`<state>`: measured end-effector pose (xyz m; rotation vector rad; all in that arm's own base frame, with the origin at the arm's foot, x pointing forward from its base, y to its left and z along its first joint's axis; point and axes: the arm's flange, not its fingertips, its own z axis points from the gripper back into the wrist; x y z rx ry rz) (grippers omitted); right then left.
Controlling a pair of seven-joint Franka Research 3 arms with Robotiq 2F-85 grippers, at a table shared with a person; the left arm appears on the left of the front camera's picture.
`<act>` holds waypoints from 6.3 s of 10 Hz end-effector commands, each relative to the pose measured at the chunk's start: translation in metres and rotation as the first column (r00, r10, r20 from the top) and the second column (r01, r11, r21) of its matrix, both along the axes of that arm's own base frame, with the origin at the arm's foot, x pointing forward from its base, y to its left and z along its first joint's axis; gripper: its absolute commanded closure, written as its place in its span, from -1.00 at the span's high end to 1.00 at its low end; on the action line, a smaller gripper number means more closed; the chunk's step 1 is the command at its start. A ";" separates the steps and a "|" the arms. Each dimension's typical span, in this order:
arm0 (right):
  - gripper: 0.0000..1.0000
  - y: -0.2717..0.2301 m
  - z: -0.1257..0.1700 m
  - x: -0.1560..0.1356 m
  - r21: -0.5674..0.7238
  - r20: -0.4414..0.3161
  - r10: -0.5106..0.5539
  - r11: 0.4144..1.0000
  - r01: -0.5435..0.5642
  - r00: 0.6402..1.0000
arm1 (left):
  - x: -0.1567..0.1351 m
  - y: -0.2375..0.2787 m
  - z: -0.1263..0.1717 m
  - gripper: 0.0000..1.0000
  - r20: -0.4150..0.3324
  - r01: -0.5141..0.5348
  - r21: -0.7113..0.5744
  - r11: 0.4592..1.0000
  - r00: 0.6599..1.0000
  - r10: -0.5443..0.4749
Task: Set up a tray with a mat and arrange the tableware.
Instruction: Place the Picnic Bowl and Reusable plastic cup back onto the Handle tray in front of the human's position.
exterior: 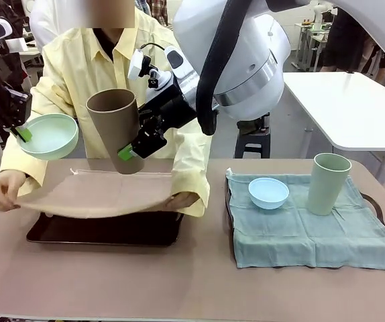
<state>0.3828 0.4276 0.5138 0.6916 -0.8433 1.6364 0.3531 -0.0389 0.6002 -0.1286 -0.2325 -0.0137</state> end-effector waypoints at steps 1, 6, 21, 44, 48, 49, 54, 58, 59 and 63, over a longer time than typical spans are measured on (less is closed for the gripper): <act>0.55 0.001 -0.001 0.000 -0.001 0.013 0.011 1.000 -0.011 1.000 | -0.001 0.000 0.000 -1.00 0.012 0.011 -0.009 1.000 1.000 -0.011; 0.55 0.001 -0.001 0.000 -0.001 0.013 0.011 1.000 -0.011 1.000 | -0.001 0.000 0.000 -1.00 0.012 0.011 -0.009 1.000 1.000 -0.011; 0.55 0.001 -0.001 0.000 -0.001 0.013 0.011 1.000 -0.011 1.000 | -0.001 0.000 0.000 -1.00 0.012 0.011 -0.009 1.000 1.000 -0.011; 0.64 0.024 -0.226 0.106 0.078 -0.145 0.109 0.992 -0.099 0.983 | 0.094 0.024 -0.208 -0.92 -0.266 -0.011 -0.067 0.998 0.964 -0.007; 0.64 0.030 -0.237 0.109 0.051 -0.167 0.116 0.993 -0.109 0.979 | 0.116 0.028 -0.233 -0.92 -0.250 -0.023 -0.088 0.996 0.968 0.000; 0.64 0.031 -0.236 0.110 0.047 -0.168 0.115 0.993 -0.108 0.979 | 0.122 0.029 -0.237 -0.92 -0.252 -0.028 -0.072 0.997 0.968 0.009; 1.00 0.032 -0.235 0.111 0.048 -0.167 0.125 0.992 -0.118 0.978 | 0.125 0.026 -0.244 0.28 -0.259 -0.020 -0.051 0.998 0.966 0.006; 1.00 0.020 -0.222 0.106 0.012 -0.211 0.065 0.998 -0.063 0.975 | 0.119 0.031 -0.231 1.00 -0.272 -0.042 -0.060 0.997 0.962 0.024; 1.00 0.011 -0.218 0.102 -0.020 -0.231 0.030 0.999 -0.036 0.972 | 0.116 0.035 -0.226 0.12 -0.270 -0.043 -0.061 0.997 0.962 0.025; 1.00 -0.045 -0.202 0.083 -0.124 -0.295 -0.134 0.987 0.102 0.946 | 0.098 0.047 -0.195 0.92 -0.236 -0.019 -0.093 0.996 0.972 -0.004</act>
